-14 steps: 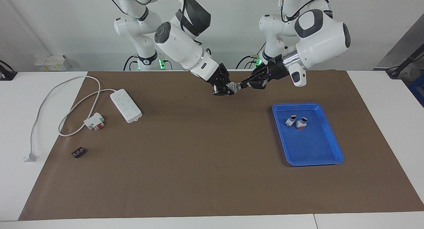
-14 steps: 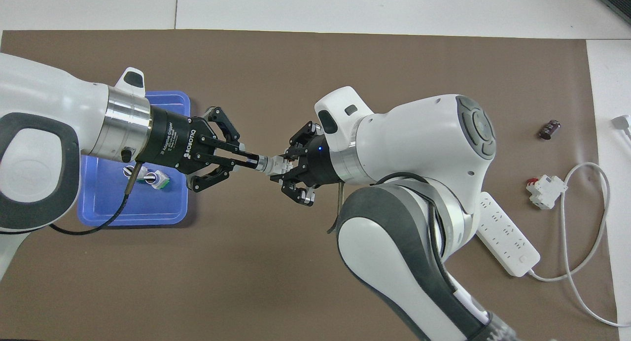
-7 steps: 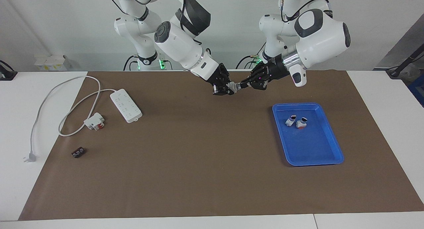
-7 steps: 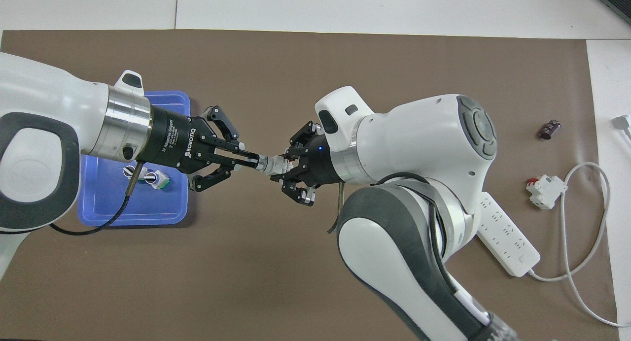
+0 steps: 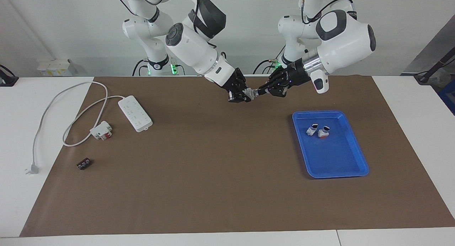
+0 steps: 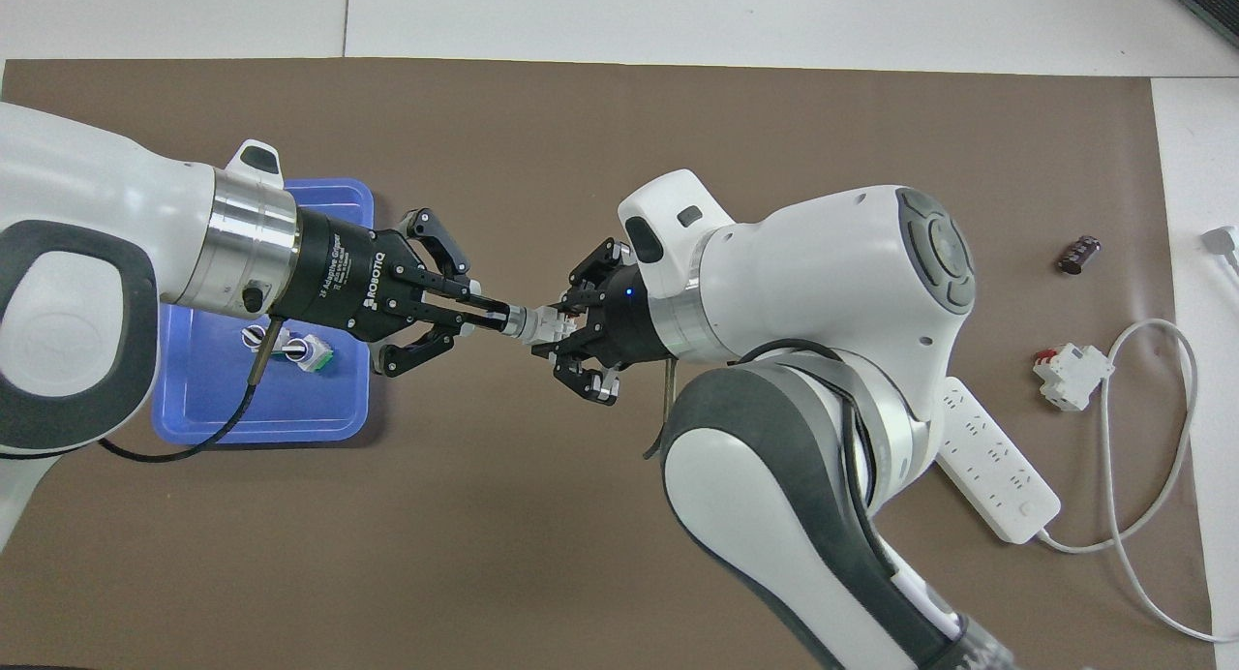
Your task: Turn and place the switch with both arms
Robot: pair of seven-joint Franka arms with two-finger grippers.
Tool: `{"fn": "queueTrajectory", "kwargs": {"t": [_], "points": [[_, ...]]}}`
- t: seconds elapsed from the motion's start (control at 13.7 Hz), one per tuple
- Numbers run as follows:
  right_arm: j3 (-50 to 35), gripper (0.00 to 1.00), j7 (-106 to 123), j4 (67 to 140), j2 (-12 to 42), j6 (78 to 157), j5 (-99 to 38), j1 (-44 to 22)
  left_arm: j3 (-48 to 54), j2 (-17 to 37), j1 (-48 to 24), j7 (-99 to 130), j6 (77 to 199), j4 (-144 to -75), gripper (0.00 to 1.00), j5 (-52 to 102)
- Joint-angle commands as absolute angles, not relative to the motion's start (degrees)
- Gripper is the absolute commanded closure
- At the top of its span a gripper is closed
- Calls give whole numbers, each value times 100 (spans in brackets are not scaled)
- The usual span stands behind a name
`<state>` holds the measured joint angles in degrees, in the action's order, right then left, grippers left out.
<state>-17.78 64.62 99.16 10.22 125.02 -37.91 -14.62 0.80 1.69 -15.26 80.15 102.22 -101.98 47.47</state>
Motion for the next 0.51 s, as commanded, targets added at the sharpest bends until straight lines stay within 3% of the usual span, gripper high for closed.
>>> {"fn": "queueTrajectory", "kwargs": {"t": [0.0,0.07,0.15,0.44], "points": [[-1846,100,6232,10011,1072,12586,-3569,-1521,79,185,-1696,8288,9976,-9923,100,4869],[-1846,100,6049,10011,1046,12586,-3499,-1521,79,176,-1696,8297,9967,-9932,100,4869],[-1846,1,5925,10011,1037,12595,-3411,-1521,79,184,-1688,8297,9958,-9932,100,4869],[-1828,0,5950,10037,783,12393,-3331,-1213,79,176,-1670,8297,9896,-9923,100,4869]]}}
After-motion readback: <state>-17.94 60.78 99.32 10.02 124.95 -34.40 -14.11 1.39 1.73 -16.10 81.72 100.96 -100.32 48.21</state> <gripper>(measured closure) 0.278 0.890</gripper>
